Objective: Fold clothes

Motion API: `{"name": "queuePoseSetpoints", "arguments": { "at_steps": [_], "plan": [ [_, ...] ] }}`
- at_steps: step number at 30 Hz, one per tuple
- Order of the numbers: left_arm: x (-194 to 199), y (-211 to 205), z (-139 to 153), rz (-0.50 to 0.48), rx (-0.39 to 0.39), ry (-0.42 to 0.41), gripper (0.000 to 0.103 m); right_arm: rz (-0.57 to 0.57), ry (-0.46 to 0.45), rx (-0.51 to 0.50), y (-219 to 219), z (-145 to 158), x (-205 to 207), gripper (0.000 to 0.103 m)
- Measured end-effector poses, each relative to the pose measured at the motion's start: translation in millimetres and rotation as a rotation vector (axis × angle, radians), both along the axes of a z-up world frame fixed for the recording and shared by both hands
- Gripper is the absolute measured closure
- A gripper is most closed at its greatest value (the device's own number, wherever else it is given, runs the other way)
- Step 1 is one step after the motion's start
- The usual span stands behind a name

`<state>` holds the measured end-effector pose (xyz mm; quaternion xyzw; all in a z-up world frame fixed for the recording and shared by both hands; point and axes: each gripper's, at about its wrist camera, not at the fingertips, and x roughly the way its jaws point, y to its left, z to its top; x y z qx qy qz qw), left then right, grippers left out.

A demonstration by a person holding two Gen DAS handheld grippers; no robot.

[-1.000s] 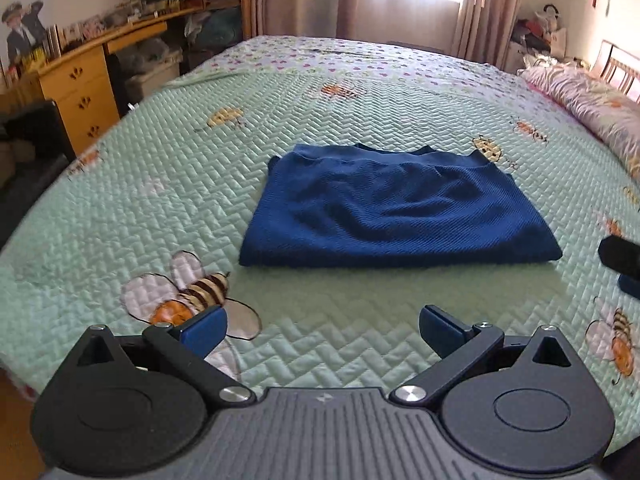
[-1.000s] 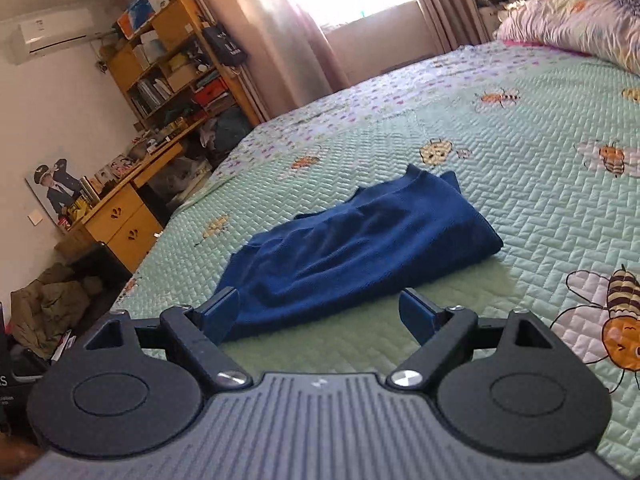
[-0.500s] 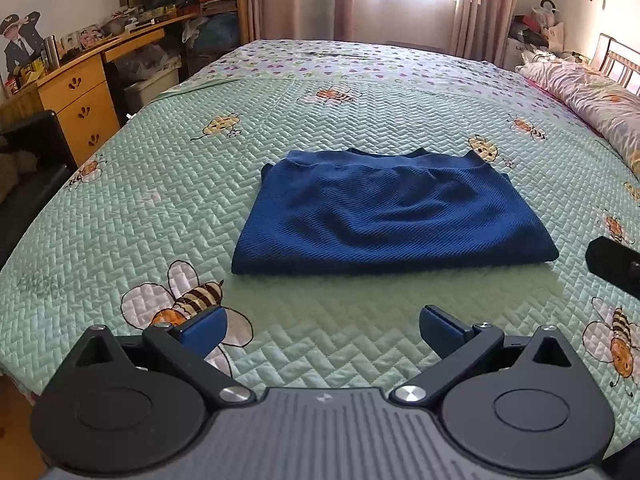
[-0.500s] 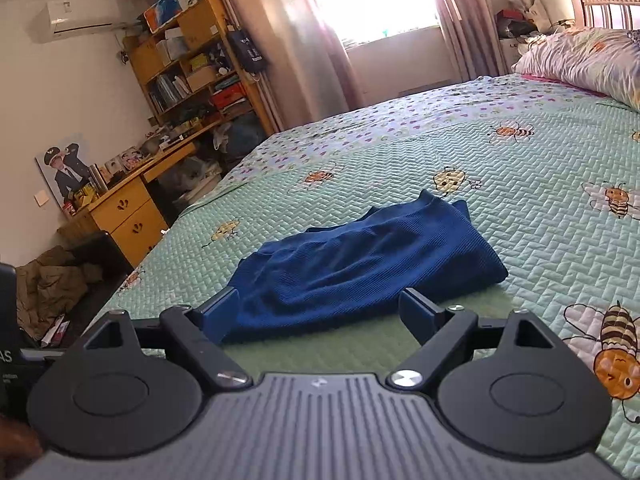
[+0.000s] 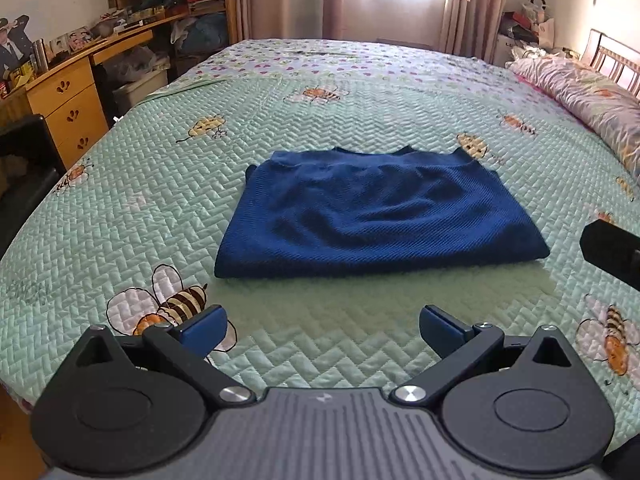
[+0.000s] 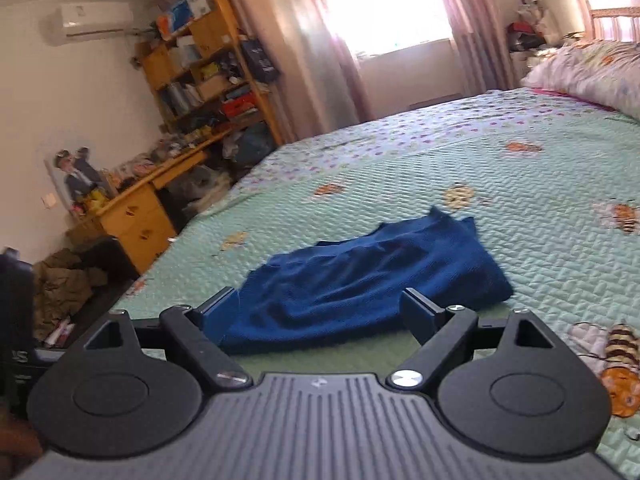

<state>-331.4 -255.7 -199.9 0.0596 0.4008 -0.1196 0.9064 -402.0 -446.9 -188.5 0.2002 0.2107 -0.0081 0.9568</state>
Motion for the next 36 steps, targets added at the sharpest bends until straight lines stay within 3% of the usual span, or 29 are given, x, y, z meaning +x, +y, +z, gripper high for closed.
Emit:
{"name": "queuePoseSetpoints", "arguments": {
  "at_steps": [3,8,14,17,18,19,20,21,24,28,31,36],
  "plan": [
    [12.9,6.2,-17.8,0.007,0.008,0.018,0.001,0.010,0.041,-0.009,-6.5,-20.2,11.7,0.012],
    [52.8,20.8,-48.3,0.031,-0.025,0.033,0.001,-0.026,0.182,-0.127,-16.9,-63.7,51.6,0.012],
    [139.1,8.0,-73.9,0.055,-0.063,-0.003,0.001,-0.016,0.158,-0.178,-25.9,-85.3,142.4,0.012],
    [173.5,-2.0,-114.8,0.080,0.008,0.055,0.001,0.016,0.193,-0.279,-26.1,-116.8,180.3,0.012],
    [172.2,-0.9,-127.2,0.079,0.015,0.049,0.001,0.031,0.225,-0.315,-26.4,-132.0,188.8,0.012],
    [161.7,1.4,-130.4,0.062,0.008,-0.007,0.001,0.046,0.258,-0.350,-26.7,-147.1,197.3,0.012],
    [150.9,3.6,-133.5,0.043,0.003,-0.062,0.001,0.058,0.225,-0.374,-27.5,-157.2,191.7,0.012],
    [138.8,3.7,-134.7,0.016,0.027,-0.104,0.001,0.068,0.155,-0.391,-27.6,-159.9,172.9,0.012],
    [124.3,7.0,-136.4,0.010,0.017,-0.185,0.001,0.088,0.127,-0.421,-25.7,-149.3,138.5,0.012],
    [127.1,8.1,-139.3,0.034,-0.009,-0.219,0.001,0.052,-0.061,-0.419,-24.0,-98.3,140.7,0.010],
    [128.0,11.4,-144.0,0.034,-0.036,-0.241,0.001,0.132,0.008,-0.398,-14.0,-91.3,190.4,0.006],
    [127.1,15.5,-147.7,0.031,-0.065,-0.247,0.001,0.182,0.157,-0.361,4.0,-123.1,263.1,0.006]
  ]
}}
